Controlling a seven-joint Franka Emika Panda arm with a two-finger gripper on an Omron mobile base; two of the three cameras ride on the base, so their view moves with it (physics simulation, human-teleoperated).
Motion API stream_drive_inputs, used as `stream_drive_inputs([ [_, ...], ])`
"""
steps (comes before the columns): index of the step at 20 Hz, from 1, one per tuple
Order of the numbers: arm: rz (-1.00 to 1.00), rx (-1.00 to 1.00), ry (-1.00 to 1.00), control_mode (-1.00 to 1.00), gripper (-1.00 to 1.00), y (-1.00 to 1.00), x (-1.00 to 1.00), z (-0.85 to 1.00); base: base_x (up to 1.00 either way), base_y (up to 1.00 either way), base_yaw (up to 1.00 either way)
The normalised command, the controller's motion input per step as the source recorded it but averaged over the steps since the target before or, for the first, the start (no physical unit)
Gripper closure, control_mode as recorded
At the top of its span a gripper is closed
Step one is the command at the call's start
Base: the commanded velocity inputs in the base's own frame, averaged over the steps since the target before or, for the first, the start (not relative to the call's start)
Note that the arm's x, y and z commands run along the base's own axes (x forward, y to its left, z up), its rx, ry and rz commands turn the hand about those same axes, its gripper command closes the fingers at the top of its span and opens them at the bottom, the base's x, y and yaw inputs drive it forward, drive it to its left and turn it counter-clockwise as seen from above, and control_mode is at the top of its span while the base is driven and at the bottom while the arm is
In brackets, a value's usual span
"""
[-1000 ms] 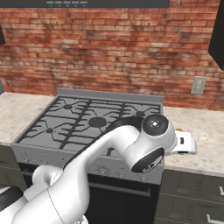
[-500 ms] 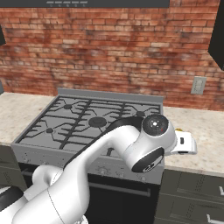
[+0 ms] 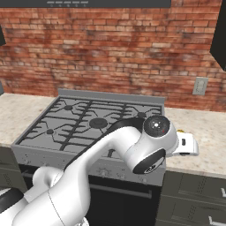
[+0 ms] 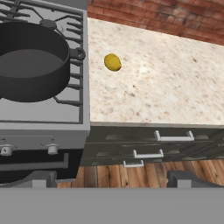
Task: Turn on the burner for the pot on the stove. Wait thirty seconds for the pot to heat up. Then add the lemon to the pot.
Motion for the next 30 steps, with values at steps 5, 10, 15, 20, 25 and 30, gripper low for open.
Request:
stream_drive_inputs([
  [5, 0.00, 0.00, 0.00, -1.00, -1.00, 0.00, 0.00, 0.00, 0.00, 0.00, 0.00],
  [10, 0.00, 0.00, 0.00, -1.00, -1.00, 0.00, 0.00, 0.00, 0.00, 0.00, 0.00],
  [15, 0.00, 0.00, 0.00, -1.00, -1.00, 0.00, 0.00, 0.00, 0.00, 0.00, 0.00],
  [20, 0.00, 0.00, 0.00, -1.00, -1.00, 0.00, 0.00, 0.00, 0.00, 0.00, 0.00],
  [25, 0.00, 0.00, 0.00, -1.00, -1.00, 0.00, 0.00, 0.00, 0.00, 0.00, 0.00],
  [30, 0.00, 0.00, 0.00, -1.00, -1.00, 0.00, 0.00, 0.00, 0.00, 0.00, 0.00],
])
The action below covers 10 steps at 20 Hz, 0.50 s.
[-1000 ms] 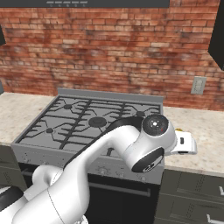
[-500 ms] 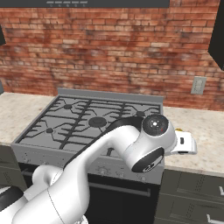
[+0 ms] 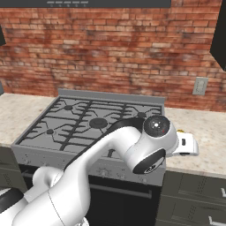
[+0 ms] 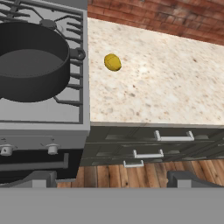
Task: Turn on the burner for the pot on the stove. Wait thirty seconds for the pot to heat up. Then add the lemon to the pot.
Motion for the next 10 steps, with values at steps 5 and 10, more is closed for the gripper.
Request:
stream_drive_inputs([
  [5, 0.00, 0.00, 0.00, -1.00, -1.00, 0.00, 0.00, 0.00, 0.00, 0.00, 0.00],
  [10, 0.00, 0.00, 0.00, -1.00, -1.00, 0.00, 0.00, 0.00, 0.00, 0.00, 0.00],
])
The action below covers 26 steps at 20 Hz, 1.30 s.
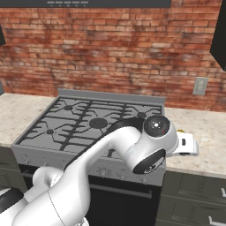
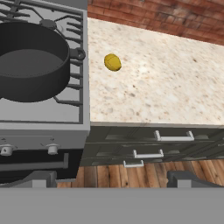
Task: Turn on the burner for the pot on the stove. Wait thirty seconds for the pot to heat up. Then add the lemon to the pot.
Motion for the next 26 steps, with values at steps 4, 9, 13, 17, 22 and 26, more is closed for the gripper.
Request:
stream_drive_inputs([
  [4, 0.00, 0.00, 0.00, -1.00, -1.00, 0.00, 0.00, 0.00, 0.00, 0.00, 0.00],
  [9, 0.00, 0.00, 0.00, -1.00, -1.00, 0.00, 0.00, 0.00, 0.00, 0.00, 0.00],
  [13, 0.00, 0.00, 0.00, -1.00, -1.00, 0.00, 0.00, 0.00, 0.00, 0.00, 0.00],
  [17, 0.00, 0.00, 0.00, -1.00, -1.00, 0.00, 0.00, 0.00, 0.00, 0.00, 0.00],
  [22, 0.00, 0.00, 0.00, -1.00, -1.00, 0.00, 0.00, 0.00, 0.00, 0.00, 0.00],
  [26, 0.00, 0.00, 0.00, -1.00, -1.00, 0.00, 0.00, 0.00, 0.00, 0.00, 0.00],
])
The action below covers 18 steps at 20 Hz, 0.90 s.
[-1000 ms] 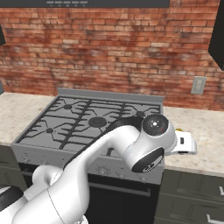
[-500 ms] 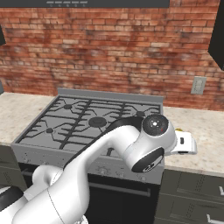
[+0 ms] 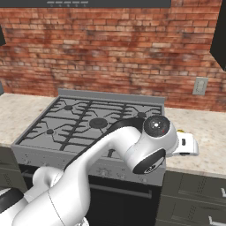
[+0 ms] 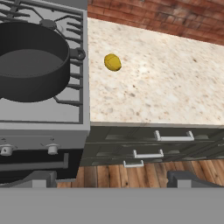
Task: Turn on the burner for the pot on the stove. Wait thirty seconds for the pot to heat up. Then add the lemon to the pot.
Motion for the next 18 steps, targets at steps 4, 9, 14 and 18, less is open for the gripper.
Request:
stream_drive_inputs([
  [4, 0.00, 0.00, 0.00, -1.00, -1.00, 0.00, 0.00, 0.00, 0.00, 0.00, 0.00],
  [9, 0.00, 0.00, 0.00, -1.00, -1.00, 0.00, 0.00, 0.00, 0.00, 0.00, 0.00],
  [14, 0.00, 0.00, 0.00, -1.00, -1.00, 0.00, 0.00, 0.00, 0.00, 0.00, 0.00],
  [18, 0.00, 0.00, 0.00, -1.00, -1.00, 0.00, 0.00, 0.00, 0.00, 0.00, 0.00],
])
